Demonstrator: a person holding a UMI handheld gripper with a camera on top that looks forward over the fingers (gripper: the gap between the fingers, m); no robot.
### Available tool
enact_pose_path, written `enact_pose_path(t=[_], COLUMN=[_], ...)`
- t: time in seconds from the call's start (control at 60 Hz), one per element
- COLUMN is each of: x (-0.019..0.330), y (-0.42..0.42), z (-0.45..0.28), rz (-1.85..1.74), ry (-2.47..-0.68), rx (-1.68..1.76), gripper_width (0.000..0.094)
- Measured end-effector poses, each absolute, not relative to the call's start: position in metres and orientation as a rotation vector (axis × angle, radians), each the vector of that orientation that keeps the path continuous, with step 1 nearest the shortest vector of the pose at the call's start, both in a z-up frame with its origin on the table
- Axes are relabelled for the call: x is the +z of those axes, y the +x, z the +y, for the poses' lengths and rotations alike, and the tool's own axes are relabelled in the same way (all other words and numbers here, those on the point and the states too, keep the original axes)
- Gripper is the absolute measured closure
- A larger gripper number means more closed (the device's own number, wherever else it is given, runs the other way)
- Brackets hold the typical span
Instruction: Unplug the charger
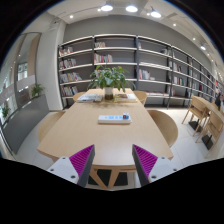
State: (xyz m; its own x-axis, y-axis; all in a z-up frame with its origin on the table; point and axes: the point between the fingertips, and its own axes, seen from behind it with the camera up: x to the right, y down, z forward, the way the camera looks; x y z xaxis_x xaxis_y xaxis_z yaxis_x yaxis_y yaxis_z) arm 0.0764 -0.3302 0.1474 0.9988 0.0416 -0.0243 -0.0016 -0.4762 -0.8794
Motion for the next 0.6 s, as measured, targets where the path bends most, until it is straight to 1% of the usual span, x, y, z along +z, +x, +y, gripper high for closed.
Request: enact_pose_path(t=[0.1, 0.117, 0.133, 0.167, 0.183, 0.217, 0.267, 0.283, 0.3, 0.333, 0.383, 0.417, 0.483, 0.567, 0.6], x=[0.125, 0.106, 0.101, 0.094, 0.104, 0.092, 0.073, 0.075, 0.058, 0.051, 0.044, 0.05, 0.04, 0.039, 0.036], y=[0.09, 0.096, 0.099, 0.108, 0.111, 0.121, 0.127, 0.139, 0.135, 0.138, 0.141, 0.143, 0.142, 0.139, 0.139], z=[-0.331, -0.316, -0.316, -0.311, -0.324, -0.314, -0.287, -0.282, -0.26, -0.24, -0.209, -0.197, -0.148, -0.105, -0.074], rz=[-0.034, -0.031, -0.027, -0.018, -0.012, -0.003, 0.004, 0.003, 0.008, 0.016, 0.025, 0.031, 0.038, 0.047, 0.05], ry=[-2.139, -2.141, -2.15, -2.165, -2.179, -2.193, -2.212, -2.217, -2.213, -2.215, -2.216, -2.218, -2.213, -2.211, -2.201], rx=[0.026, 0.022, 0.019, 0.009, 0.002, -0.008, -0.019, -0.016, -0.021, -0.025, -0.021, -0.013, 0.011, 0.027, 0.041], gripper_width=[0.0189, 0.0189, 0.019, 0.019, 0.019, 0.0191, 0.0195, 0.0195, 0.0197, 0.0195, 0.0197, 0.0197, 0.0196, 0.0204, 0.0206])
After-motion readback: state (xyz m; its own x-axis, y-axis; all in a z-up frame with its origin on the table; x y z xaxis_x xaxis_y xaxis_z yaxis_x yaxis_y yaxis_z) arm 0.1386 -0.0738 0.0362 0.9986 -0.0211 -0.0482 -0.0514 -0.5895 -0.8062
